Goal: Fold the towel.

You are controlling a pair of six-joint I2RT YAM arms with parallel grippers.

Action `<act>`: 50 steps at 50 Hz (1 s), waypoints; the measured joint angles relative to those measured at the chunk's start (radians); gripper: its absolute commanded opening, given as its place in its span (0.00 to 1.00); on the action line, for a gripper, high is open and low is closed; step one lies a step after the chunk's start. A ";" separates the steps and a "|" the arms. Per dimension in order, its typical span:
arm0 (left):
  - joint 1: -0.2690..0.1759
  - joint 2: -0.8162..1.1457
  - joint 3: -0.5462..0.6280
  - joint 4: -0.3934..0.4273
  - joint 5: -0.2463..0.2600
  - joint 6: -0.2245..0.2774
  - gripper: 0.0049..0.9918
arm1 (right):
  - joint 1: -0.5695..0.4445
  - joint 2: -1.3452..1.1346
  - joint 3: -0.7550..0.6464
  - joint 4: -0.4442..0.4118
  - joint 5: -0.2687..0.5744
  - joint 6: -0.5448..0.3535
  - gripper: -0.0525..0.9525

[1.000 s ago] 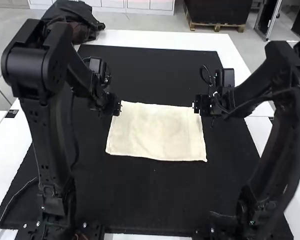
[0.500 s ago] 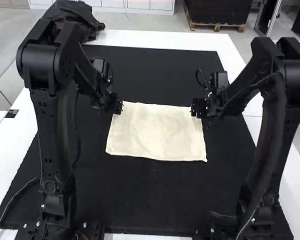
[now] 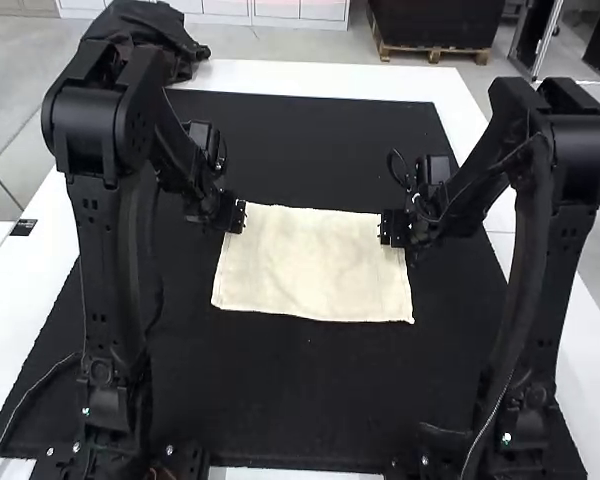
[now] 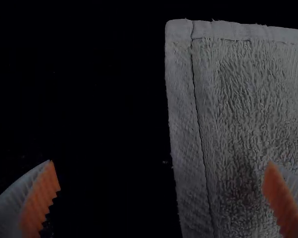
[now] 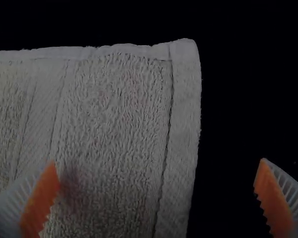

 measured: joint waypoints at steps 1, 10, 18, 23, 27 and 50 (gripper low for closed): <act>0.000 0.000 0.000 0.004 -0.001 0.000 0.97 | 0.000 0.005 0.004 0.000 0.000 0.000 0.95; 0.000 0.008 0.001 0.013 -0.004 0.000 0.97 | 0.000 0.026 0.027 -0.005 0.005 -0.001 0.95; 0.000 0.027 0.008 0.012 -0.011 0.000 0.93 | 0.000 0.027 0.027 -0.007 0.008 -0.007 0.96; 0.000 0.027 0.010 0.008 -0.011 0.000 0.90 | 0.000 0.027 0.027 -0.008 0.009 -0.012 0.95; 0.000 0.027 0.010 0.007 -0.011 0.000 0.83 | 0.002 0.027 0.027 -0.011 0.008 -0.016 0.91; -0.020 0.031 -0.012 0.061 -0.025 0.027 0.02 | 0.005 0.030 0.034 -0.014 -0.034 -0.019 0.03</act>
